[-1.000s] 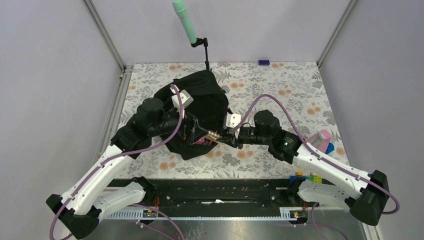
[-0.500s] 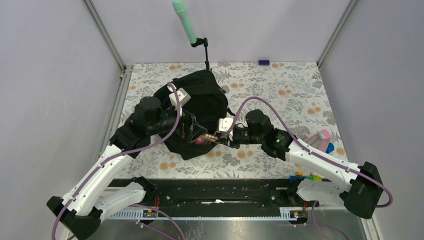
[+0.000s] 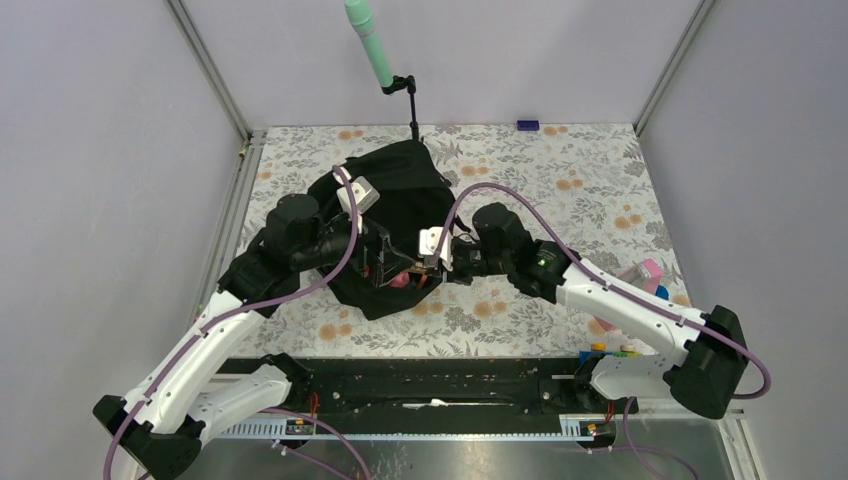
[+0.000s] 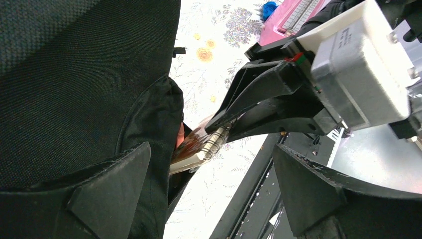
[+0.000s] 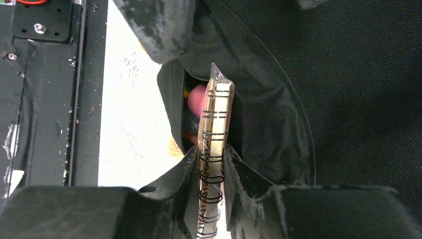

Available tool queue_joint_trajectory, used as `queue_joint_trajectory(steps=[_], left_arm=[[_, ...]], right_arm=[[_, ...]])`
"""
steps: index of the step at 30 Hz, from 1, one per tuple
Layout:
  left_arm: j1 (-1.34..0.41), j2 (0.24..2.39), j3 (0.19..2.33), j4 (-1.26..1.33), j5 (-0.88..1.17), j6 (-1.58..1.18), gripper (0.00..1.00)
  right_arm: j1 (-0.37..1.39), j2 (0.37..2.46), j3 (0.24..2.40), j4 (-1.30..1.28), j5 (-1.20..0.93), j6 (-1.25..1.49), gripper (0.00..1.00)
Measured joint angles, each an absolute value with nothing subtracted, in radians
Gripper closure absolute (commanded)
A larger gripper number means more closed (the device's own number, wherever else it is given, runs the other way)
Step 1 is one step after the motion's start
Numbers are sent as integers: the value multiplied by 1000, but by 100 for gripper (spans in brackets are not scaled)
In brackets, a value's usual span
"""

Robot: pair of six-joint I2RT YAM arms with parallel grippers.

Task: Pack the student bag
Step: Place the book in the student bag.

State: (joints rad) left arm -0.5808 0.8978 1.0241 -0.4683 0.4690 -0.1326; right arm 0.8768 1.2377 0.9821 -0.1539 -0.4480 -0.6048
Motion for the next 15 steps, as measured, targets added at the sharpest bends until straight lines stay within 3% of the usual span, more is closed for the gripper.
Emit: queue_joint_trajectory(steps=[15], left_arm=[[-575,884,1022,-459,495,-147,1]], right_arm=[[940,1343,1093,-216,-431,-681,100]])
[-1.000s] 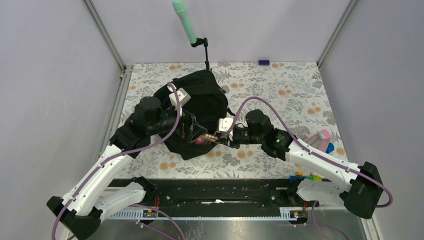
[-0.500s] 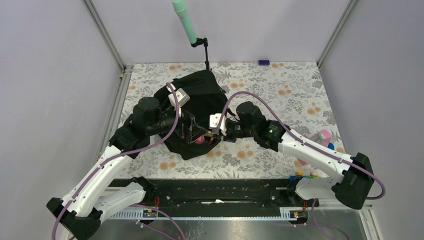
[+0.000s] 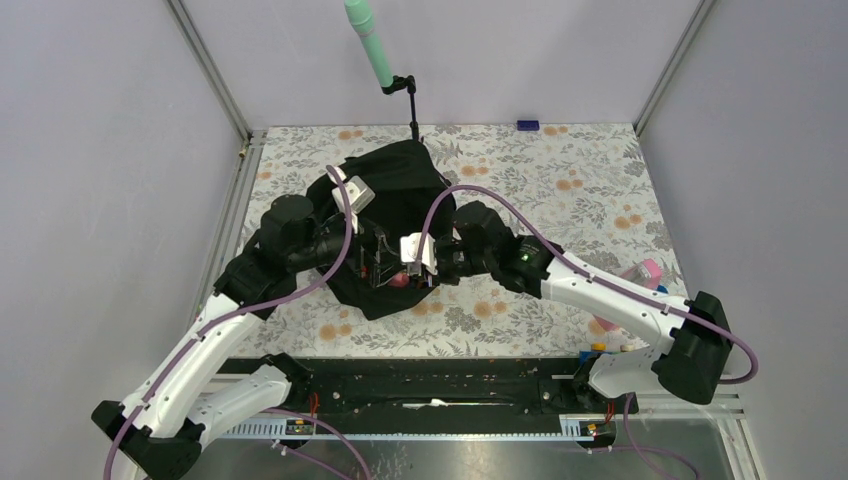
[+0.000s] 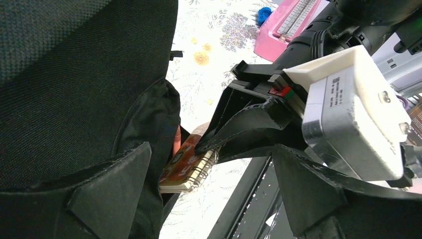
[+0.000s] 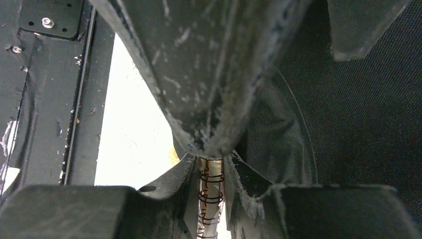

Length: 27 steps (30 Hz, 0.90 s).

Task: Pack the student bag
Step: Place the book in the student bag.

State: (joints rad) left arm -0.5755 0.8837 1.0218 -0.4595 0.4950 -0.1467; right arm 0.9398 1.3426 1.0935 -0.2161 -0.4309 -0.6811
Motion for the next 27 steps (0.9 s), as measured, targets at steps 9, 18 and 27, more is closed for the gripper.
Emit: queue_joint_trajectory(steps=[9,18,27], left_arm=[[-565,870,1021,-463,498,-147,1],[-558,864,1020,-461,501,-154,1],[-554,863,1013,-471,501,-154,1]], right_arm=[[950,1369,1126,-211,-466,-679,100],[951,1396,1109,-79,-536,-618,100],[955,1414,1037,99,-560,-559,100]])
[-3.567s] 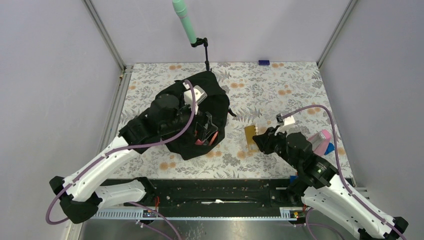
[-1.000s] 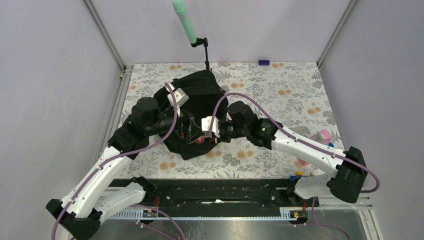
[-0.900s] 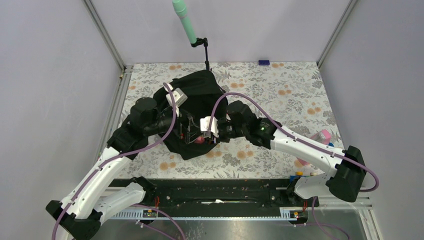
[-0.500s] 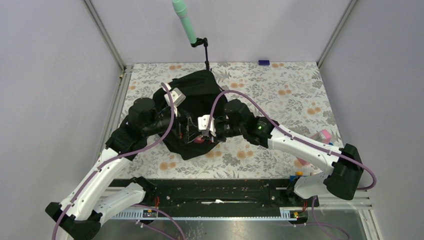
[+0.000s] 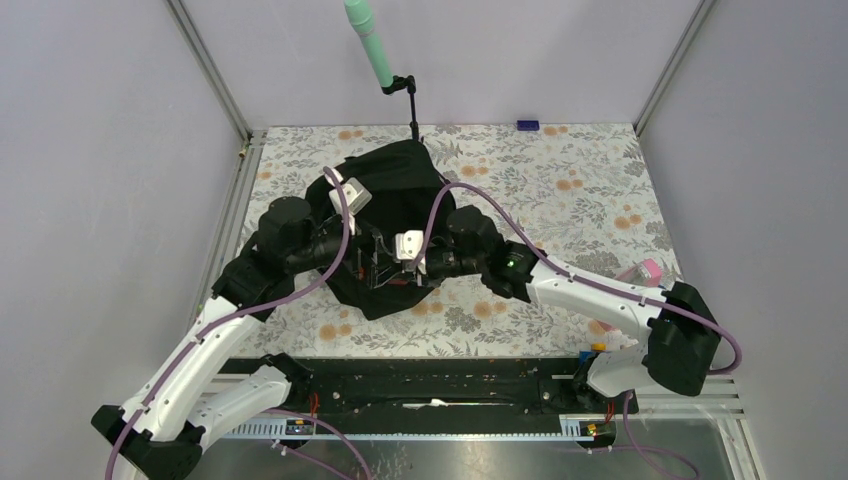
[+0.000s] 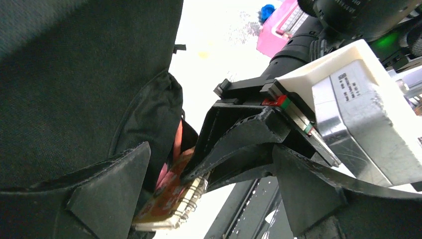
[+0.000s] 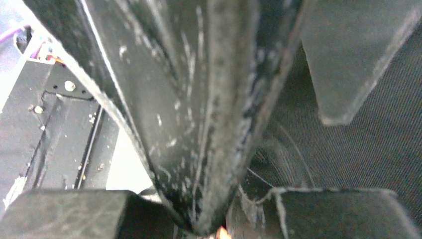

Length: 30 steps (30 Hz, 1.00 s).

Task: Pack the student bag
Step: Place the book in the student bag.

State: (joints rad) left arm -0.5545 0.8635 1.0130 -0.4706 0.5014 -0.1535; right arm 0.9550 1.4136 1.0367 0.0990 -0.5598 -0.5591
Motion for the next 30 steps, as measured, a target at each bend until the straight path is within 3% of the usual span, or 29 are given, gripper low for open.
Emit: queue_joint_trajectory(steps=[15,30], left_arm=[[-559,866,997,-475,505,-156,1],[-547,866,997,-485,485,-141,1]], right_arm=[[958,1317,889,58,-397,-597,100],[903,1391,996,-99,-474,-646,100]])
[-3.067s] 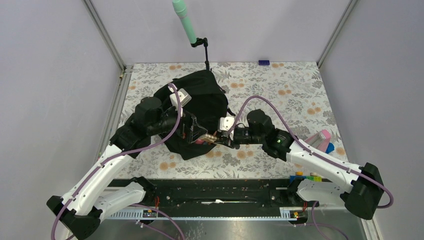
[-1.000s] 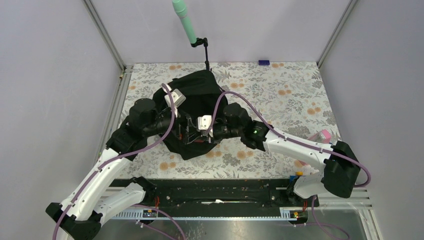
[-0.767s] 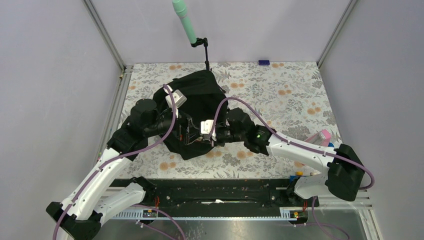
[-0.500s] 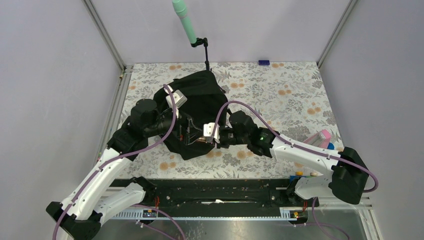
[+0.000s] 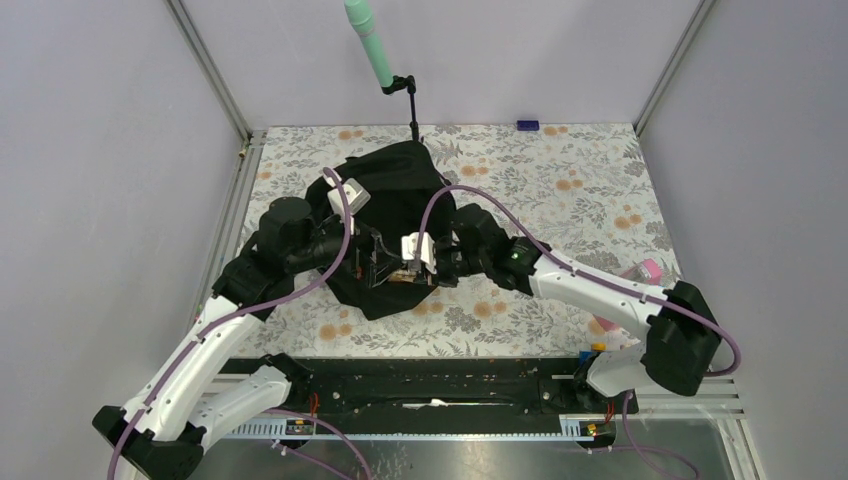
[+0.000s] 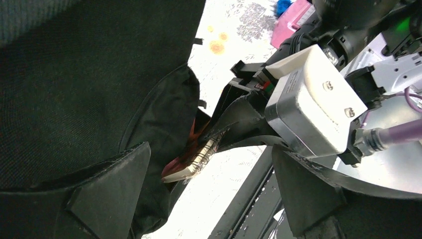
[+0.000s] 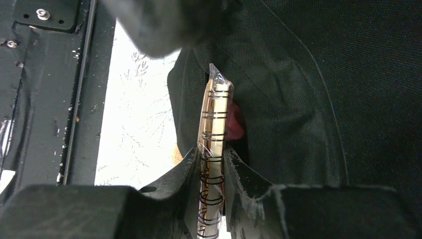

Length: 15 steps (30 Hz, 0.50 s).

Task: Pack the student bag
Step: Place the book in the student bag.

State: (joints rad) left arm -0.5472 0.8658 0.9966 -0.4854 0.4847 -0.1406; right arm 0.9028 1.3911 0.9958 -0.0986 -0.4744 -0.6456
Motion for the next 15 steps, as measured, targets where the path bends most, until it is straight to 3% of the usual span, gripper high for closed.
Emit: queue_joint_trajectory(steps=[6,15], left_arm=[[-544,866,994,-526,475,-126,1],[-539,865,979,-598,432,-94,1]], right_arm=[[888,1513,1126,-203,-528,-675,100],[885,1611,1158,-209,-594,-735,100]])
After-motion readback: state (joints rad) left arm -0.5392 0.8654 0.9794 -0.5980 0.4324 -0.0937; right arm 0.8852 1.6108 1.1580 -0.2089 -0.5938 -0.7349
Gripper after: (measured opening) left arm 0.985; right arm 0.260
